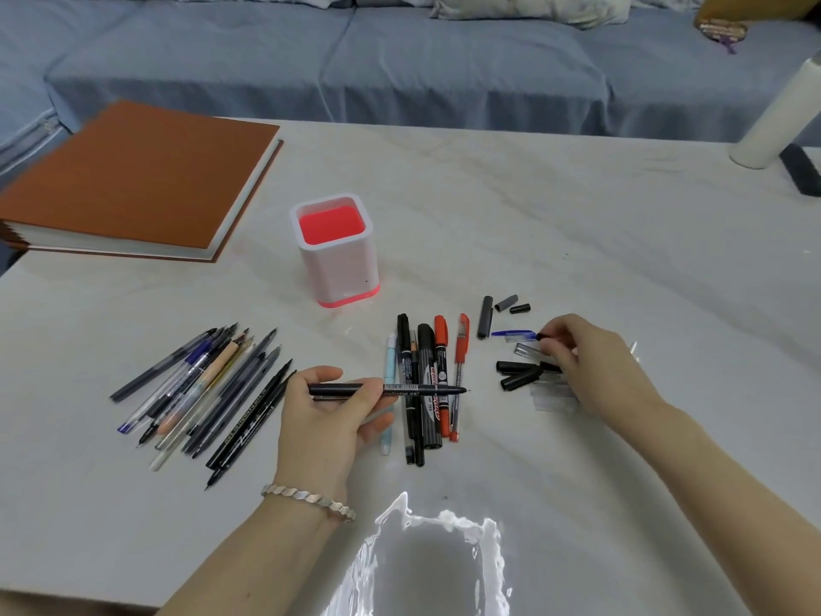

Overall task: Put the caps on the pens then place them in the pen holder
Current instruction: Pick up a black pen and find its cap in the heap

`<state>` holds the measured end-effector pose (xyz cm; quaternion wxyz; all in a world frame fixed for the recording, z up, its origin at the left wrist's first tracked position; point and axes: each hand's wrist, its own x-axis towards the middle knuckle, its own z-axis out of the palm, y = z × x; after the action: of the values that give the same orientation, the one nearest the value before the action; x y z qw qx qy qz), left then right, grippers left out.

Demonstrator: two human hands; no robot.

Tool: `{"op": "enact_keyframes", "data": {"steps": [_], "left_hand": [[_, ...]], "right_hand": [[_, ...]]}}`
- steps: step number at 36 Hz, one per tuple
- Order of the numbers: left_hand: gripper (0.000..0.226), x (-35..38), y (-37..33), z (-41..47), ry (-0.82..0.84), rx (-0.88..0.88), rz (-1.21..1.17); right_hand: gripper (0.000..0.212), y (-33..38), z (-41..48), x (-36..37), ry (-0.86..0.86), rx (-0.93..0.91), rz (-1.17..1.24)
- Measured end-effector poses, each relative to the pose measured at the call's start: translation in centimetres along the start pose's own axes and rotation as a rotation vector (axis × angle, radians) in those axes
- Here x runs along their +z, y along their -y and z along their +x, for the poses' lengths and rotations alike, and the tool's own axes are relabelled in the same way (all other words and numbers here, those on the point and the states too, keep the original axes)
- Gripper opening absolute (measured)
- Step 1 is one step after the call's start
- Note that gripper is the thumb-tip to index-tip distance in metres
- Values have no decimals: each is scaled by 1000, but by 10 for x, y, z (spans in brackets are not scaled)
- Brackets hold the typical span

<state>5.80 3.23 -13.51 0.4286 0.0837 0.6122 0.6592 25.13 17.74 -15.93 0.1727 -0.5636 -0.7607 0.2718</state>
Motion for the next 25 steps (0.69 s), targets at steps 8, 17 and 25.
{"op": "enact_keyframes", "data": {"steps": [8,17,25], "left_hand": [[27,2,-2,-4,15,-1,-73],[28,2,-4,-12,46,17,-68],[28,0,-6,-12,60,29,-103]], "right_hand": [[30,37,-55,0,37,-115,506],[34,52,-65,3,17,-238,478],[39,50,-65,3,-8,-274,457]]}}
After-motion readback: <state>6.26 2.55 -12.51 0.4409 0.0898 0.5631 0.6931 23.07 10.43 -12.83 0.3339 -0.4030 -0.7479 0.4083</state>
